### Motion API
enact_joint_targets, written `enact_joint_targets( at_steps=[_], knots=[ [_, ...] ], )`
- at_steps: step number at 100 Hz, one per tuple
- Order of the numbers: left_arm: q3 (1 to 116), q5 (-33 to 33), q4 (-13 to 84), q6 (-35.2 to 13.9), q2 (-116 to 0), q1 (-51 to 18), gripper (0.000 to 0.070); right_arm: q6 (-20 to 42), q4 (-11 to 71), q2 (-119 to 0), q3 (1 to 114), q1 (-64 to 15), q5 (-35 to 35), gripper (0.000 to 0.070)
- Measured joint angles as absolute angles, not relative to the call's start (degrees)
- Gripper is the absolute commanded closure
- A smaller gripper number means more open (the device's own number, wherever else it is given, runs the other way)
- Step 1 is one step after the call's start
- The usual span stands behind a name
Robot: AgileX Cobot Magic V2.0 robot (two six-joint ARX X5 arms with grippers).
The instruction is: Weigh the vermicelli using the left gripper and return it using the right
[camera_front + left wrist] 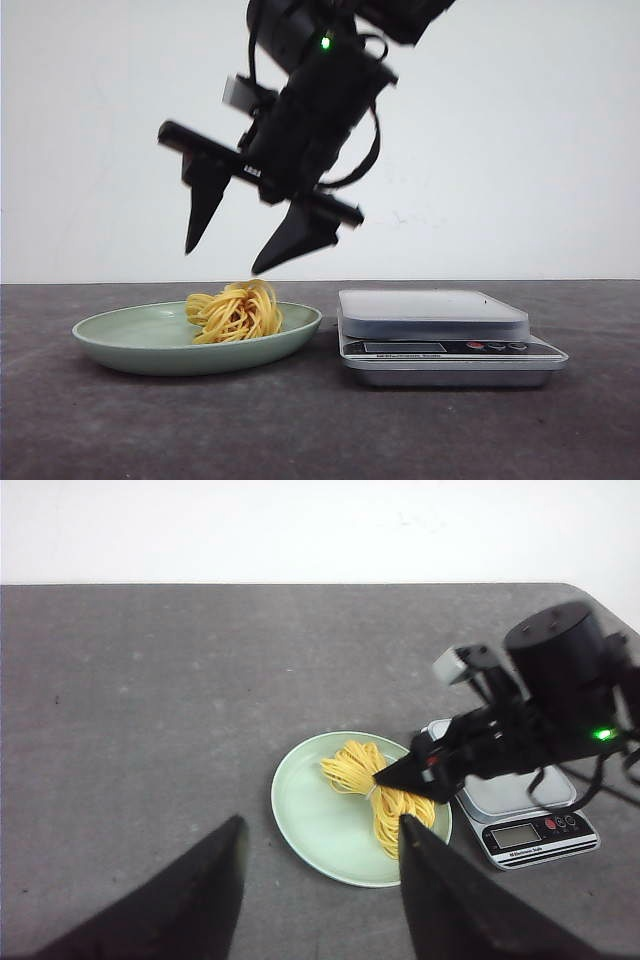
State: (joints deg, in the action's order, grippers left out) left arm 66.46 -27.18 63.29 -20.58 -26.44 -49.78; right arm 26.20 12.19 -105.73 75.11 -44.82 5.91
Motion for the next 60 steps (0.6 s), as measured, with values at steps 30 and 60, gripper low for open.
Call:
enact_joint_targets(
  at_steps=[30,60],
  knots=[
    [66.5,-27.3,63.4,-20.6,-26.4,-49.8,0.0432,15.1,26.0,-79.8,75.7,-44.2,-3.4,0.0284],
    [66.4,-28.6,62.3,-20.5,-26.4,-49.8,0.0432,10.8,42.0,-53.8,75.7,-48.8,-15.5,0.0282]
  ],
)
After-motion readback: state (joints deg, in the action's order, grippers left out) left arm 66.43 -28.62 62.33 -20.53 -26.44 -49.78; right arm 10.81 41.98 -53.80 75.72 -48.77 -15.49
